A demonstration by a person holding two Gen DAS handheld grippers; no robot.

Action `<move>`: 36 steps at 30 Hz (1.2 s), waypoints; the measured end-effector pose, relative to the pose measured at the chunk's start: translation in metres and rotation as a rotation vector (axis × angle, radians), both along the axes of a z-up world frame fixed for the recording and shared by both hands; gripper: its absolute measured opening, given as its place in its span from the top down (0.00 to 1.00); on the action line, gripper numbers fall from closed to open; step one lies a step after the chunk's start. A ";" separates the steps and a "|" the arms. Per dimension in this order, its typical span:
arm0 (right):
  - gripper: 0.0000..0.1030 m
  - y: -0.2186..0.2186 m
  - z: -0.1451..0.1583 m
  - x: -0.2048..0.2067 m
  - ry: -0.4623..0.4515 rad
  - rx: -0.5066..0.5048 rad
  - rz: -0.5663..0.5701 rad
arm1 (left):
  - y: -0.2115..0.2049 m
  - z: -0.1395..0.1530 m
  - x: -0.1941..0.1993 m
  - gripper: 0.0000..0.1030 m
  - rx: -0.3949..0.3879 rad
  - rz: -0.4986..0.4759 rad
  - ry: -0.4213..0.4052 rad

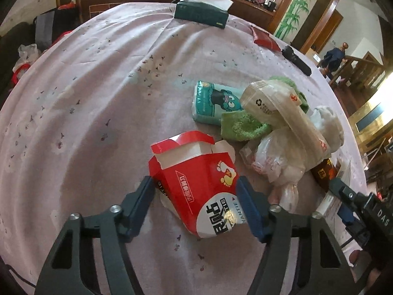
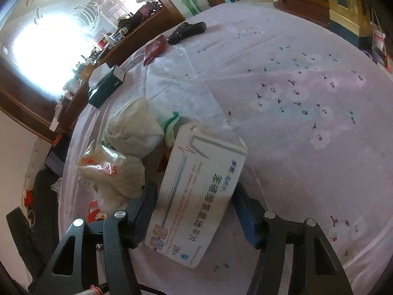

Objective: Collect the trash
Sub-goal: 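Grasp the red snack box with the left tool while the right tool grasps the white medicine box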

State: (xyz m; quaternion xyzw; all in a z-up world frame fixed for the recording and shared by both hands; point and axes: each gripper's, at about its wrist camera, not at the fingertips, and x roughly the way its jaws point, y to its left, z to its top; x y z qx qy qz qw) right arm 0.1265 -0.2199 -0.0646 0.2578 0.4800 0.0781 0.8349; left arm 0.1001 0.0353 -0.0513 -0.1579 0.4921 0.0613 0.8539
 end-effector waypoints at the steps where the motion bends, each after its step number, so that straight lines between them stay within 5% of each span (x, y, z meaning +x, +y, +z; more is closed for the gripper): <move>1: 0.38 -0.001 0.000 -0.002 -0.004 -0.001 0.000 | 0.001 0.001 -0.002 0.44 -0.003 0.001 -0.005; 7: 0.38 -0.015 0.009 -0.026 -0.053 0.031 0.007 | -0.001 0.011 -0.020 0.66 0.005 0.000 -0.048; 11: 0.38 -0.024 0.022 -0.046 -0.107 0.048 0.011 | -0.003 0.015 -0.029 0.68 0.007 -0.012 -0.055; 12: 0.38 -0.026 0.025 -0.051 -0.118 0.059 0.017 | -0.005 0.015 -0.031 0.67 0.006 -0.026 -0.044; 15: 0.38 -0.030 0.033 -0.061 -0.138 0.065 0.024 | -0.009 0.014 -0.036 0.36 0.007 -0.048 -0.023; 16: 0.38 -0.031 0.035 -0.065 -0.146 0.068 0.026 | -0.010 0.015 -0.038 0.32 0.008 -0.047 -0.026; 26: 0.38 -0.038 0.040 -0.081 -0.172 0.085 0.043 | -0.010 -0.003 -0.002 0.33 -0.054 0.023 0.054; 29: 0.38 -0.040 0.039 -0.082 -0.174 0.086 0.036 | -0.014 -0.003 -0.001 0.42 0.004 0.038 0.039; 34: 0.38 -0.044 0.035 -0.081 -0.165 0.099 0.030 | -0.021 0.003 -0.010 0.75 -0.003 -0.001 -0.006; 36: 0.38 -0.045 0.035 -0.080 -0.166 0.099 0.030 | -0.023 0.006 -0.016 0.81 -0.005 -0.008 -0.016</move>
